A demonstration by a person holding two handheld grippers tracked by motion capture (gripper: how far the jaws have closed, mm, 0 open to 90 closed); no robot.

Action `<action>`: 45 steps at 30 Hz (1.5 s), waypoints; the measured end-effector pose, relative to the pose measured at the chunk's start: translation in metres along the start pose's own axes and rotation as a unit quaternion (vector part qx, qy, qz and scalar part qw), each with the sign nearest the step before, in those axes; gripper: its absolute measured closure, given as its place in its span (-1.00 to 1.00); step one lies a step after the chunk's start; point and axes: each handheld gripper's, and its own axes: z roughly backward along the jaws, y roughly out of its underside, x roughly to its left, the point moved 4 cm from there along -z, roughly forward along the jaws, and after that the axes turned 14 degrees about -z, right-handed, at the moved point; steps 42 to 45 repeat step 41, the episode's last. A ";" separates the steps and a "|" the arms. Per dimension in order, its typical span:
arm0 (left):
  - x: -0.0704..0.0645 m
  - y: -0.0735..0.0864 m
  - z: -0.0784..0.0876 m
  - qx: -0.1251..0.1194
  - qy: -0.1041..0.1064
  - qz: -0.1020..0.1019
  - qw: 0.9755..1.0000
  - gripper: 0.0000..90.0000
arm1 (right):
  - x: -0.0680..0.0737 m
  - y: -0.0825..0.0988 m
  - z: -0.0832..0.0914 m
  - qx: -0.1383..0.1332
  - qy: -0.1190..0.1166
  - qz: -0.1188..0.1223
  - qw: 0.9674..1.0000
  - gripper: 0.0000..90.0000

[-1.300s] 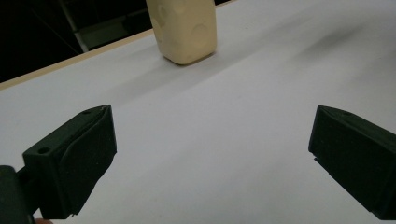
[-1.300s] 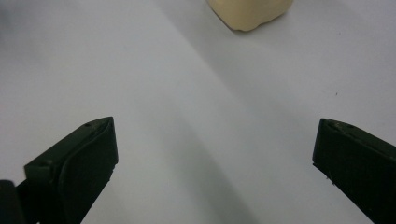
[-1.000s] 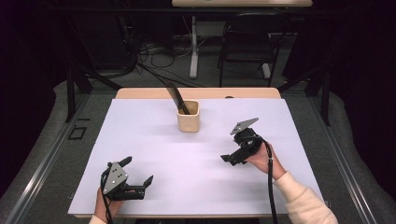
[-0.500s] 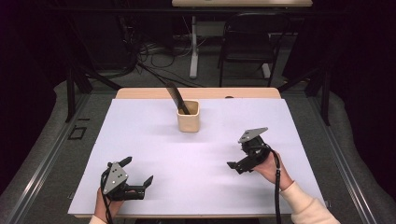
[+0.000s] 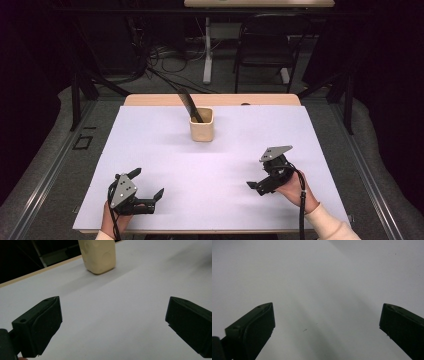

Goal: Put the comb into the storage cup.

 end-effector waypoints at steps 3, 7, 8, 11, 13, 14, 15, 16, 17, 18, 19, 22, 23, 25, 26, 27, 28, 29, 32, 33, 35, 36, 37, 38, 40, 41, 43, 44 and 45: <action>0.000 0.000 0.000 0.000 0.001 0.000 1.000 -0.98 | 0.001 0.004 0.003 0.000 0.000 -0.001 1.000 -1.00; 0.000 0.000 0.000 -0.001 0.000 0.001 1.000 -0.98 | 0.001 0.010 0.003 -0.007 0.004 0.000 1.000 -1.00; 0.000 0.000 0.000 0.000 0.000 -0.002 1.000 -0.98 | 0.001 0.011 0.004 -0.011 0.002 0.001 1.000 -1.00; 0.000 0.000 0.001 -0.001 -0.001 -0.001 1.000 -0.99 | 0.001 0.015 0.005 -0.016 0.006 0.003 1.000 -1.00; 0.000 0.000 0.001 0.000 0.000 0.000 1.000 -0.99 | 0.002 0.017 0.005 -0.017 0.007 0.001 1.000 -1.00; 0.000 0.000 0.001 0.000 0.000 -0.001 1.000 -0.99 | 0.002 0.019 0.005 -0.017 0.008 -0.001 1.000 -1.00; 0.000 0.000 0.001 -0.001 0.000 -0.001 1.000 -0.99 | 0.002 0.020 0.005 -0.019 0.007 -0.002 1.000 -1.00; 0.000 0.000 0.001 -0.001 0.000 -0.001 1.000 -0.99 | 0.002 0.021 0.005 -0.018 0.005 -0.002 1.000 -1.00; 0.000 0.000 0.001 0.000 0.000 -0.001 1.000 -0.99 | 0.003 0.023 0.005 -0.019 0.002 -0.003 1.000 -1.00; 0.000 0.000 0.001 0.000 0.001 -0.003 1.000 -0.99 | 0.003 0.024 0.005 -0.020 0.004 -0.002 1.000 -1.00; 0.000 0.000 0.000 -0.001 0.001 -0.002 1.000 -0.99 | 0.003 0.025 0.005 -0.023 0.006 0.001 1.000 -1.00; 0.000 0.000 0.000 0.000 0.000 -0.002 1.000 -0.99 | 0.004 0.029 0.006 -0.030 0.008 0.001 1.000 -1.00; 0.000 0.000 0.000 0.000 0.001 -0.002 1.000 -0.99 | 0.004 0.031 0.007 -0.032 0.012 -0.001 0.999 -1.00; 0.000 0.000 0.000 0.000 0.001 -0.002 1.000 -0.99 | 0.005 0.035 0.008 -0.040 0.016 0.001 0.999 -1.00; 0.000 0.000 0.000 0.000 0.001 0.000 1.000 -0.99 | 0.005 0.037 0.009 -0.043 0.018 0.002 0.999 -1.00; 0.000 0.000 0.000 0.000 0.002 0.000 1.000 -0.99 | 0.005 0.038 0.010 -0.046 0.017 0.001 0.999 -1.00; 0.000 0.000 0.000 0.000 0.002 0.000 1.000 -0.99 | 0.005 0.040 0.011 -0.048 0.018 0.001 0.999 -1.00; 0.000 0.000 0.000 0.000 0.001 -0.002 1.000 -0.99 | 0.004 0.041 0.012 -0.050 0.020 0.000 0.999 -1.00; 0.000 0.000 0.000 0.001 0.002 0.000 1.000 -0.99 | 0.004 0.045 0.016 -0.058 0.020 0.000 0.998 -1.00; 0.000 0.000 0.000 0.001 0.001 0.001 1.000 -0.99 | 0.004 0.046 0.017 -0.062 0.020 -0.003 0.998 -1.00; -0.001 0.000 -0.001 0.001 0.002 0.000 1.000 -0.99 | 0.004 0.048 0.019 -0.068 0.022 -0.006 0.997 -1.00; -0.001 0.000 -0.001 0.001 0.002 0.000 1.000 -0.99 | 0.004 0.048 0.020 -0.067 0.023 -0.005 0.997 -1.00; 0.000 0.000 -0.001 0.001 0.001 0.000 1.000 -0.99 | 0.003 0.048 0.020 -0.070 0.022 -0.005 0.997 -1.00; 0.000 0.000 -0.001 0.001 0.001 0.000 1.000 -0.99 | 0.004 0.049 0.021 -0.072 0.021 -0.004 0.997 -1.00; 0.000 0.000 -0.001 0.003 0.000 0.000 1.000 -0.99 | 0.004 0.048 0.023 -0.079 0.020 -0.002 0.997 -1.00; 0.001 0.000 -0.001 0.003 0.000 0.000 1.000 -0.99 | 0.004 0.048 0.024 -0.082 0.022 -0.002 0.996 -1.00; 0.001 0.000 -0.001 0.003 0.000 0.000 1.000 -0.99 | 0.004 0.048 0.024 -0.082 0.022 -0.002 0.996 -1.00; 0.001 0.000 -0.001 0.003 0.000 0.000 1.000 -0.99 | 0.004 0.048 0.024 -0.082 0.022 -0.002 0.996 -1.00; 0.001 0.000 -0.001 0.003 0.000 0.000 1.000 -0.99 | 0.004 0.048 0.024 -0.082 0.022 -0.002 0.996 -1.00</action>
